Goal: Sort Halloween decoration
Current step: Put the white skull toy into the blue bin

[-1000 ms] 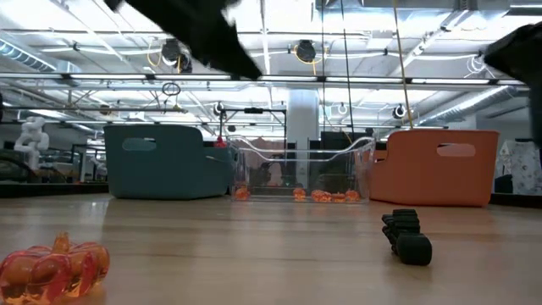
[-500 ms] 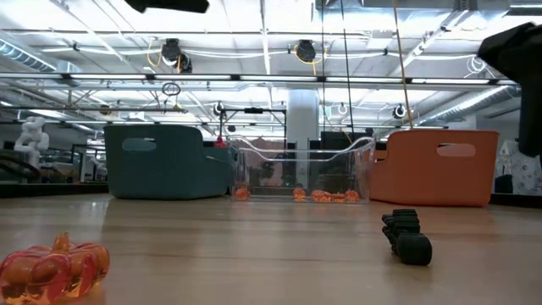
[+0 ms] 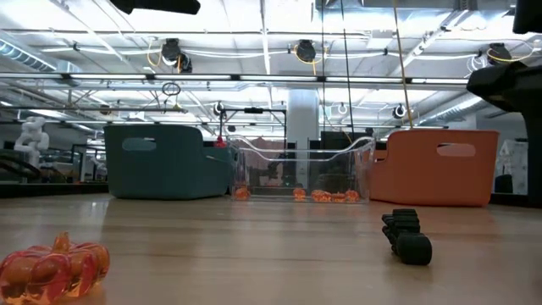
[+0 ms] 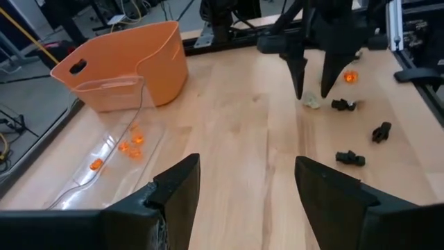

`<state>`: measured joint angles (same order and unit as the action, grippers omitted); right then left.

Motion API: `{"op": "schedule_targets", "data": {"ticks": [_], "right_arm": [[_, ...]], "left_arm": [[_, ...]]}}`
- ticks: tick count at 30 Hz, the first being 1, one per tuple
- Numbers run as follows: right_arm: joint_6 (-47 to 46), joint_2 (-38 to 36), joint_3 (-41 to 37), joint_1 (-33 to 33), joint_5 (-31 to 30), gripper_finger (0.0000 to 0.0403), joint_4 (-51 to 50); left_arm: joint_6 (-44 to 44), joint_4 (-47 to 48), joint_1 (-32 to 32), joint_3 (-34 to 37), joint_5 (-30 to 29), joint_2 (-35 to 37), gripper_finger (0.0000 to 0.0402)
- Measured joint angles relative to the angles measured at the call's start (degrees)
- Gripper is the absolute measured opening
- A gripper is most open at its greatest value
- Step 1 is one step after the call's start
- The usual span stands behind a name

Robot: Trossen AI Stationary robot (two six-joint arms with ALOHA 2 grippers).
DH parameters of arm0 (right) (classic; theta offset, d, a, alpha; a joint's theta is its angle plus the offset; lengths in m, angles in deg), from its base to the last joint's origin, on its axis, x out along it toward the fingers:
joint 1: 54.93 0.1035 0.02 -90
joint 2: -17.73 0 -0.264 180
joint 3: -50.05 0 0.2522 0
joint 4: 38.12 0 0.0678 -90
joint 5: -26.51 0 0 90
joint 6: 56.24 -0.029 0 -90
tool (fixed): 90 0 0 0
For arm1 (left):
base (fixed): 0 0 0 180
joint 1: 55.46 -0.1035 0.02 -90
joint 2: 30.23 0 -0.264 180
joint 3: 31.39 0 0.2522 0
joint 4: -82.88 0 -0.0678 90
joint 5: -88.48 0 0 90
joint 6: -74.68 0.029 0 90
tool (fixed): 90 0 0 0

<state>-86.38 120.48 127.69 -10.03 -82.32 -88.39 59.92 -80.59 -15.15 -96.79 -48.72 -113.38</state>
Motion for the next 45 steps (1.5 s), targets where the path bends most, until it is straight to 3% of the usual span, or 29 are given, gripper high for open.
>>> {"op": "schedule_targets", "data": {"ticks": [15,24,35,45], "right_arm": [[1.43,2.07,0.09,-2.94,5.47,0.0104,0.71],[2.84,2.03,0.09,-2.94,5.48,0.0044,1.34],[3.33,0.53,-0.11,-2.94,5.08,0.0044,3.25],[10.24,-2.96,-0.09,-2.92,-2.28,0.0045,12.44]], "left_arm": [[0.09,-1.37,0.00,-0.01,0.02,0.00,0.0232],[0.47,-1.37,0.00,-0.01,0.42,0.00,0.0232],[0.61,-1.37,0.00,-0.01,0.48,0.00,0.0232],[0.58,-1.37,0.00,0.00,2.30,0.00,0.0232]]}}
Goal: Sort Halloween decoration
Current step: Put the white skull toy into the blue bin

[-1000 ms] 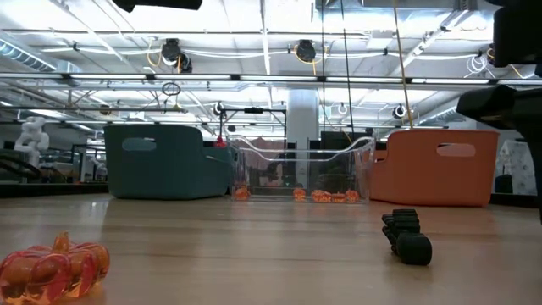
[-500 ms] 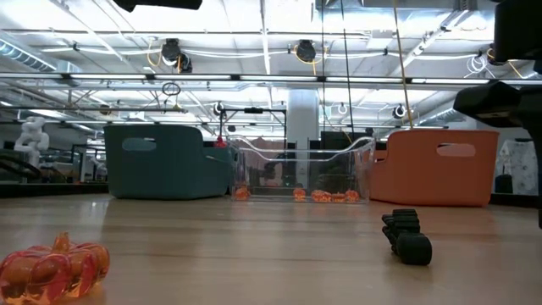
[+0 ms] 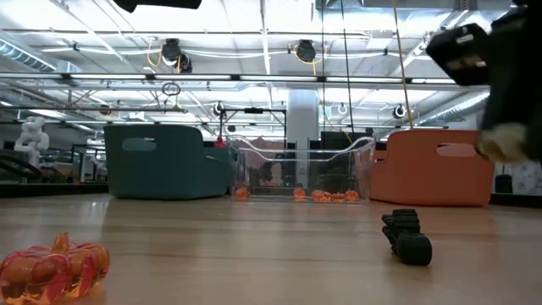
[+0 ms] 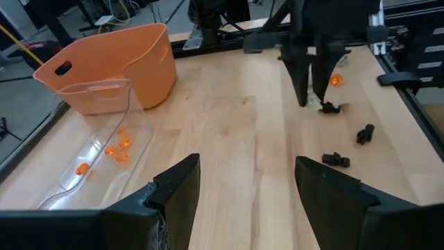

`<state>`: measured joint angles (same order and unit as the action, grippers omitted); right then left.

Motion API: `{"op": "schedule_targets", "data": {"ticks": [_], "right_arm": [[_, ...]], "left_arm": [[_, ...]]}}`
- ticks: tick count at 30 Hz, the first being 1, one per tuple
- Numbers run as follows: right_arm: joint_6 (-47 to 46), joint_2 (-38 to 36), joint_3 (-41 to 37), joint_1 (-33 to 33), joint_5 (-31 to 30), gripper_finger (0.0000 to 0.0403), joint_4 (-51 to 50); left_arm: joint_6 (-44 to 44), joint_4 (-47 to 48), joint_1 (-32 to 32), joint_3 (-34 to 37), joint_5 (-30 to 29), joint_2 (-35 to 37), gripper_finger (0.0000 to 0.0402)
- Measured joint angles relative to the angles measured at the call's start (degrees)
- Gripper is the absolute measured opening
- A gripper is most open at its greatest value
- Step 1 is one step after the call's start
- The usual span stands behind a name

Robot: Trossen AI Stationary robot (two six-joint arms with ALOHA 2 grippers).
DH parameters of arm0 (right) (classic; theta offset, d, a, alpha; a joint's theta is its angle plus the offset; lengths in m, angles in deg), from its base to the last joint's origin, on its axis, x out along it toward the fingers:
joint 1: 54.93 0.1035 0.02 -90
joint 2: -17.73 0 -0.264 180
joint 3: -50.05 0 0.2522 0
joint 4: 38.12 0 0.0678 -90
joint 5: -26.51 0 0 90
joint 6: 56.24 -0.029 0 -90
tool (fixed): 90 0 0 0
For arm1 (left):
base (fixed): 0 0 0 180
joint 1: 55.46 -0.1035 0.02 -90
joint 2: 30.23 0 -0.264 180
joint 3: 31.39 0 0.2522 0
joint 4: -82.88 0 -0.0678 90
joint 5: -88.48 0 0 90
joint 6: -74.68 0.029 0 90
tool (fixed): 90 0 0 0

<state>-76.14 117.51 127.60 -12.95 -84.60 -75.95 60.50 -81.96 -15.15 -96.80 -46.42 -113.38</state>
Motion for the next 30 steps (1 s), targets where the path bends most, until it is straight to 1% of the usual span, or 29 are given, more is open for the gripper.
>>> {"op": "schedule_targets", "data": {"ticks": [7,10,13,16,21,25,30], "right_arm": [[6.56,-1.06,0.04,1.93,-10.72,0.0045,6.16],[7.15,-1.04,0.01,2.00,-14.37,0.0045,8.59],[7.30,-0.63,-1.60,1.99,-17.65,0.0045,16.09],[10.21,0.57,-3.34,1.95,-18.06,0.0045,24.58],[16.01,1.73,-4.35,1.15,-18.03,0.0045,34.63],[19.30,2.70,-4.39,-0.06,-17.99,0.0045,38.24],[20.36,5.08,-4.39,-1.86,-17.90,0.0045,40.16]], "left_arm": [[0.68,-0.04,0.00,-0.01,0.95,0.00,0.0232],[1.47,-0.03,0.00,-0.01,0.95,0.00,0.0232],[1.65,-0.05,0.00,-0.01,0.95,0.00,0.0232],[2.91,-0.64,0.00,-0.01,0.98,0.00,0.0232],[2.92,-0.98,0.00,0.00,1.41,0.00,0.0232],[2.66,-0.99,0.00,0.00,1.44,0.00,0.0232],[2.46,-1.00,0.00,-0.01,1.88,0.00,0.0232]]}}
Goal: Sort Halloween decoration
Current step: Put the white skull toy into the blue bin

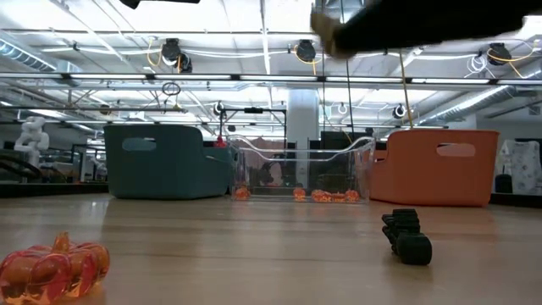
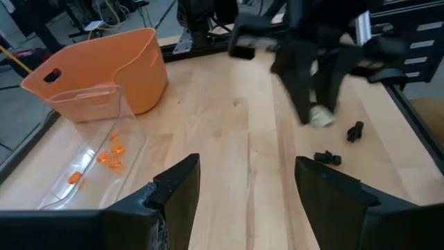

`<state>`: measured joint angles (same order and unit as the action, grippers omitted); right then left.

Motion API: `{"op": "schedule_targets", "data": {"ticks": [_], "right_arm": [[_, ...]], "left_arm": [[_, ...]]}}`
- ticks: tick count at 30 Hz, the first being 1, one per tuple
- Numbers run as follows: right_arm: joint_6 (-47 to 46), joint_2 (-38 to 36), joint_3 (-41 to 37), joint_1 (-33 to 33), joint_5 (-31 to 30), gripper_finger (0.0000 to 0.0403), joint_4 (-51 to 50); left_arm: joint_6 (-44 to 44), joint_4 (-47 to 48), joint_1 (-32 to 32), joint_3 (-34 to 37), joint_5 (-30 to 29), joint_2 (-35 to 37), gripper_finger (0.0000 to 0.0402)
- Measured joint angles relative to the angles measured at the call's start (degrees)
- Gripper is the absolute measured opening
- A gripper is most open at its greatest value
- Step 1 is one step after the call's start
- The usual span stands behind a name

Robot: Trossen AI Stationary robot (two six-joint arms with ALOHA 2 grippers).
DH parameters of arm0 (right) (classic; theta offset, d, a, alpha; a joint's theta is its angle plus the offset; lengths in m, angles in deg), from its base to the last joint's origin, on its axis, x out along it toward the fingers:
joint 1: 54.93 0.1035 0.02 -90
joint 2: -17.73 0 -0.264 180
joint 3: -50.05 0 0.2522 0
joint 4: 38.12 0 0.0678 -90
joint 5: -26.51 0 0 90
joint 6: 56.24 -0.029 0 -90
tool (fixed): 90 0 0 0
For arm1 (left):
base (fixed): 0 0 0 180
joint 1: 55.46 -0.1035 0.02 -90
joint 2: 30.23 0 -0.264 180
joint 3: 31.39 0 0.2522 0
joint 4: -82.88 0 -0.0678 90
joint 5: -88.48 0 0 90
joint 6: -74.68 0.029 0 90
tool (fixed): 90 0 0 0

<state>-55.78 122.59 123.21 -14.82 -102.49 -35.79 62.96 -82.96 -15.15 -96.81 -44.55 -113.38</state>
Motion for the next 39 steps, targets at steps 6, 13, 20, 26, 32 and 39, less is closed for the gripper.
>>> {"op": "schedule_targets", "data": {"ticks": [6,13,20,26,32,39], "right_arm": [[-3.12,1.53,-0.04,-1.69,-0.07,0.0045,0.17],[-3.01,1.66,-0.04,-1.92,-0.02,0.0045,0.20],[-3.20,1.66,-0.04,-1.91,0.04,0.0045,0.17],[-5.48,1.66,-0.04,-1.96,0.06,0.0045,0.32],[-6.87,1.47,-0.04,-2.88,1.15,0.0045,3.31],[-10.84,-1.53,-0.02,-6.47,4.75,0.0046,5.13]], "left_arm": [[-0.02,0.05,0.00,0.01,1.44,0.00,0.0232],[-0.04,0.08,0.00,0.02,1.46,0.00,0.0232],[-1.06,0.08,0.00,0.02,1.46,0.00,0.0232],[-1.05,0.08,0.00,0.02,1.46,0.00,0.0232],[15.21,-6.82,0.00,0.03,5.37,-0.57,0.0232],[47.95,-12.46,0.26,0.04,14.61,-0.90,0.0232]]}}
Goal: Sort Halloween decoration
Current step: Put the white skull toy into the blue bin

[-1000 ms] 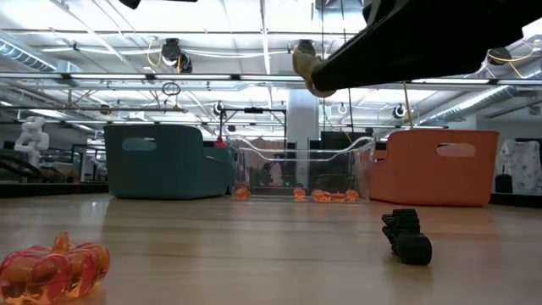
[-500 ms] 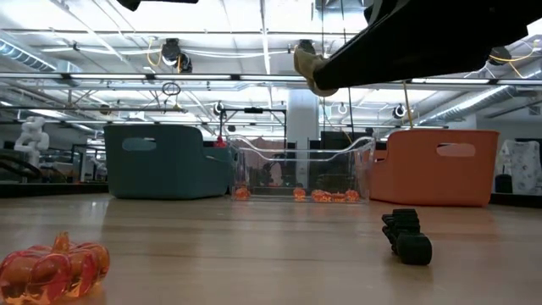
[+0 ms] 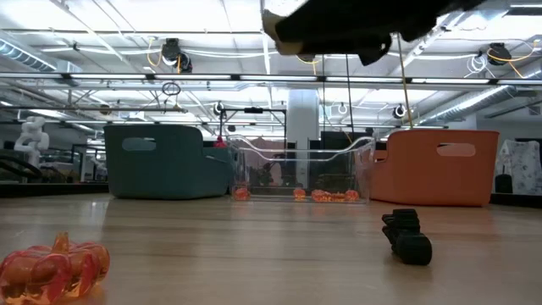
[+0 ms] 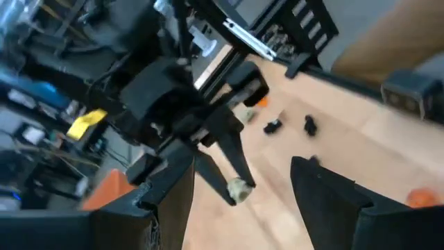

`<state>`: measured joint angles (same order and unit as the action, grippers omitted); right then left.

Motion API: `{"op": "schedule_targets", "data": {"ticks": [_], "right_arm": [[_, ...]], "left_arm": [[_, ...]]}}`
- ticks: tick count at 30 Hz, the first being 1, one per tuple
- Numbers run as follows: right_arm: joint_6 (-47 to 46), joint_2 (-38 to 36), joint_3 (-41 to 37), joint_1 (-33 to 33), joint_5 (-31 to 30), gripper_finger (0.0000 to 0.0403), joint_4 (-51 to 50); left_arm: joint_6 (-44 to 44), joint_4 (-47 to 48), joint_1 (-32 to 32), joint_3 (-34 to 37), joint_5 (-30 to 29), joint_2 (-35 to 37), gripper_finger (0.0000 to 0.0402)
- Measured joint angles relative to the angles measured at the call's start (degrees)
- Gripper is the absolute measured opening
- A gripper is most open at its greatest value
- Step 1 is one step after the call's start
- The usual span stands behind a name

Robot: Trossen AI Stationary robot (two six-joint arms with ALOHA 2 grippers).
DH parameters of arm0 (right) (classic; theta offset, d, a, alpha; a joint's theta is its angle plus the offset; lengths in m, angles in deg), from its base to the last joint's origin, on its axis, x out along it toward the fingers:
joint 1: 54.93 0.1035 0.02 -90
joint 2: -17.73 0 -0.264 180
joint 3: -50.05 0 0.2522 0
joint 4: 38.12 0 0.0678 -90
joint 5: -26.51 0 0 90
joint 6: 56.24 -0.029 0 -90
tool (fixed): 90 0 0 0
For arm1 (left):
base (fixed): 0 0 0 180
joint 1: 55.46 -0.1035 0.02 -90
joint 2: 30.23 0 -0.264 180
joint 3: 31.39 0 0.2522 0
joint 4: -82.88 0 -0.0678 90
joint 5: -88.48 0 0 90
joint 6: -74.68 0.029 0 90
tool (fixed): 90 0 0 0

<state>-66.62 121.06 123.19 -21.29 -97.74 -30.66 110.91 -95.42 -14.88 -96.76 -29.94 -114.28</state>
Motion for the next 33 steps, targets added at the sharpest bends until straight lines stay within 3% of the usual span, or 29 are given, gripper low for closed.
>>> {"op": "schedule_targets", "data": {"ticks": [3,8,12,17,21,33], "right_arm": [[-2.66,-1.10,0.00,-1.43,0.17,0.0045,2.22],[-3.42,-1.61,0.02,-3.73,8.34,0.0045,8.57],[-5.92,-1.61,0.02,-5.17,13.23,0.0045,11.05],[-7.60,-1.61,0.02,-6.02,14.88,0.0045,10.92],[-7.60,-1.59,0.02,-6.04,15.03,0.0045,10.64],[-8.49,-1.59,0.02,-6.06,15.01,0.0045,11.06]], "left_arm": [[3.34,0.37,-0.07,0.00,-0.78,0.00,0.0232],[5.36,0.55,-0.15,0.00,-5.81,-0.60,0.0232],[13.50,-0.96,-0.20,0.00,-9.99,-3.47,0.0232],[25.24,-10.83,-0.15,0.00,-14.96,-8.76,0.0232],[29.13,-14.59,-0.22,-0.02,-15.14,-10.62,0.0232],[28.77,-14.13,-1.83,0.00,-12.16,-11.21,0.0232]]}}
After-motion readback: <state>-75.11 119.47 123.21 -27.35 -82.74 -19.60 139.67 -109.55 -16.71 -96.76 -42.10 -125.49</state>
